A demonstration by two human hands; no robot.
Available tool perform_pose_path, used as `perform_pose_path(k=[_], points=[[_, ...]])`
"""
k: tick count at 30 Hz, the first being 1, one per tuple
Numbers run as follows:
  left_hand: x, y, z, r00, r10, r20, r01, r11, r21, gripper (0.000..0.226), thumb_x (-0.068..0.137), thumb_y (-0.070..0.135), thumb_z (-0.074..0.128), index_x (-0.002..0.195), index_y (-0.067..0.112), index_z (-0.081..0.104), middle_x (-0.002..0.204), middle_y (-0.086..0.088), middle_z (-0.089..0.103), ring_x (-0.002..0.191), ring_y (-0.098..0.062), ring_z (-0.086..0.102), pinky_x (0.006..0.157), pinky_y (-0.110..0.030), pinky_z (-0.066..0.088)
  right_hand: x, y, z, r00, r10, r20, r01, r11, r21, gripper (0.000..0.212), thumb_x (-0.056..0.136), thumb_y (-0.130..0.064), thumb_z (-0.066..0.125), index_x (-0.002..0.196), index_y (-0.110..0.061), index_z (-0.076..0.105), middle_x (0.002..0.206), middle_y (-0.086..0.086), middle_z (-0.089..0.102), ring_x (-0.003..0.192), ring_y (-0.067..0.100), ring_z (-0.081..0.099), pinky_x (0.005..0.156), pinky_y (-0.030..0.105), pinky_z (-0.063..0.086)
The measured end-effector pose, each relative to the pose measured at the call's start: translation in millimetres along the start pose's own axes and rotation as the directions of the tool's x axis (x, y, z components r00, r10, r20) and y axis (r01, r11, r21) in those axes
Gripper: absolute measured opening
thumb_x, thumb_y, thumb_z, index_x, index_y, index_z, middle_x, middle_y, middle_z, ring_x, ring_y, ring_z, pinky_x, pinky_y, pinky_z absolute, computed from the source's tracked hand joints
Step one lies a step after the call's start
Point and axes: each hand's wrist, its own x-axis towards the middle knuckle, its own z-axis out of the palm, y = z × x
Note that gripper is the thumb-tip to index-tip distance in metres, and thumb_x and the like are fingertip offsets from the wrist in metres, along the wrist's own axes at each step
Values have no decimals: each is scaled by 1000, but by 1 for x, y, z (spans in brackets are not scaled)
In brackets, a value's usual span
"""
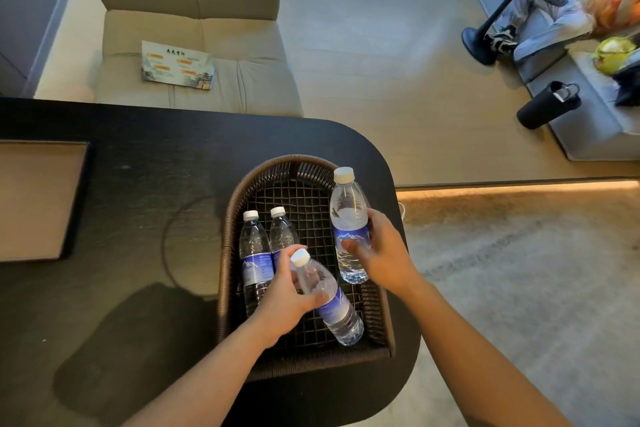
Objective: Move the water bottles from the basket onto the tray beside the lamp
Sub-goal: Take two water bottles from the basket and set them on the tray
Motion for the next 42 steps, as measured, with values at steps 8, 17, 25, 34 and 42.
perform_pose_path(k=[8, 17, 25, 34, 42], points=[[-24, 1, -5, 970, 179, -167, -153, 976, 158, 60, 66, 21, 96, 119, 20, 68, 107, 3, 79, 104, -12, 75, 93, -40, 61, -36, -5, 12, 999, -4, -54, 6, 999, 43, 55, 87, -22, 79, 130, -37, 47, 130, -6, 60, 116, 7, 61, 100, 32, 54], [-110, 45, -49, 852, 464, -244, -359, 855, 374, 67, 70, 33, 92, 131, 19, 67, 117, 6, 76, 107, -11, 73, 89, -33, 63, -100, -47, 29, 981, -129, -145, 149, 980, 133, 59, 87, -23, 79, 138, -22, 48, 137, -1, 60, 121, 15, 61, 100, 33, 55], [-217, 60, -116, 695, 602, -394, -382, 773, 507, 61, 72, 19, 93, 127, 14, 69, 103, 10, 73, 90, 5, 68, 73, -8, 55, -156, -115, 89, 973, -209, -100, 228, 936, 268, 61, 84, -20, 83, 134, -26, 50, 121, -14, 63, 106, 0, 66, 85, 21, 58], [-291, 54, -228, 582, 588, -562, -268, 791, 550, 63, 77, 22, 89, 134, 17, 64, 124, -2, 73, 109, -14, 69, 88, -27, 57, -150, -203, 191, 929, -362, 71, 332, 904, 270, 55, 83, -22, 84, 127, -23, 50, 122, -7, 64, 110, 5, 65, 93, 28, 57], [-293, 63, -351, 526, 512, -679, -126, 836, 533, 65, 76, 21, 90, 135, 18, 63, 127, -2, 71, 105, -7, 61, 91, -31, 55, -102, -280, 294, 911, -375, 172, 322, 907, 272, 56, 84, -19, 83, 126, -27, 47, 124, -6, 61, 108, 11, 63, 90, 23, 53]])
